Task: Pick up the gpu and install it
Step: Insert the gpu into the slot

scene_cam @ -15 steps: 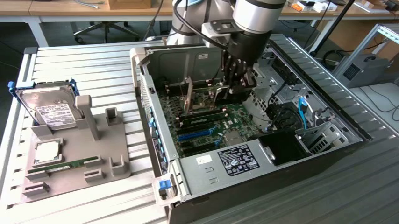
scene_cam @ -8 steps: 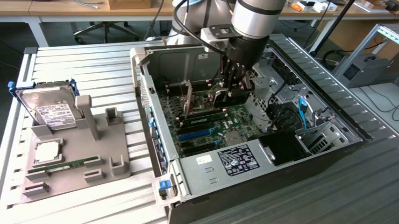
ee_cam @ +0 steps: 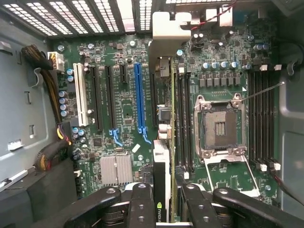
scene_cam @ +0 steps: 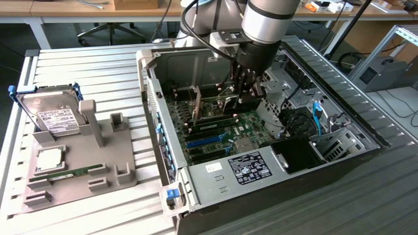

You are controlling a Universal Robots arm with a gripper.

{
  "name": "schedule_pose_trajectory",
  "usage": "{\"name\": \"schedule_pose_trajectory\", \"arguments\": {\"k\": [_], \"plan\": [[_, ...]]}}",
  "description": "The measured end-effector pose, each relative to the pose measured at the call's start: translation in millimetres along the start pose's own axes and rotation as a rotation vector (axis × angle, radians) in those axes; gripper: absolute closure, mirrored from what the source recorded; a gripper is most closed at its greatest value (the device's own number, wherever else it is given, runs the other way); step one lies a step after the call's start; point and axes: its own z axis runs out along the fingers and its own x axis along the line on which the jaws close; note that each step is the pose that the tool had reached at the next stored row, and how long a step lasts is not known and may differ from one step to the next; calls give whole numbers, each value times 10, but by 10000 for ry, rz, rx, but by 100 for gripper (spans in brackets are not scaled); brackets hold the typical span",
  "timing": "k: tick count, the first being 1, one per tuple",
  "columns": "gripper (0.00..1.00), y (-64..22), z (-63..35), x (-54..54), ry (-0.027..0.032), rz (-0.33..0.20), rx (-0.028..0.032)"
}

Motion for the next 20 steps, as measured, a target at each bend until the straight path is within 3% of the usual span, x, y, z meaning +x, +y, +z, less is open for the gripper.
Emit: {"name": "schedule_pose_trajectory", "arguments": {"k": [20], "plan": [[73, 21, -6, 263, -2, -33, -1]]}}
